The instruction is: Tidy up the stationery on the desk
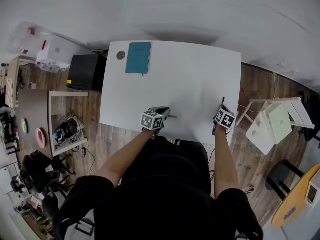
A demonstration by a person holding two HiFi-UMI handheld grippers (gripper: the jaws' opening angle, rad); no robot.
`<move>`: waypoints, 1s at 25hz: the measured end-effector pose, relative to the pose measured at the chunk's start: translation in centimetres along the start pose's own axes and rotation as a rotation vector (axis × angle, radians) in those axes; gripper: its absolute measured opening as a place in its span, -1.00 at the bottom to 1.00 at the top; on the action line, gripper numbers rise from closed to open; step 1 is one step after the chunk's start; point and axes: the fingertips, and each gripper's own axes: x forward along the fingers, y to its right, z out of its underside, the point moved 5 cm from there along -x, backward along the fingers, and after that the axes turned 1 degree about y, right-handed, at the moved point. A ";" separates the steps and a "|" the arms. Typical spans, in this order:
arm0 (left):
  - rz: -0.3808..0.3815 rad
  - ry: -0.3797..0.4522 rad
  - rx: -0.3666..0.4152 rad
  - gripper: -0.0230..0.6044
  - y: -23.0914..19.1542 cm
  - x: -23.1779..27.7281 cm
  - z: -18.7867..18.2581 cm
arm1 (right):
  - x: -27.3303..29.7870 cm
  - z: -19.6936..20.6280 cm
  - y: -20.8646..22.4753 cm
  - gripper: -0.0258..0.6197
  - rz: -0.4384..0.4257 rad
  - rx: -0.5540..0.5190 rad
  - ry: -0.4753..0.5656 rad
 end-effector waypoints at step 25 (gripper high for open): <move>0.037 0.186 -0.087 -0.87 -18.5 -9.1 -6.1 | 7.2 -4.7 -34.4 -0.73 -0.245 -0.126 -0.022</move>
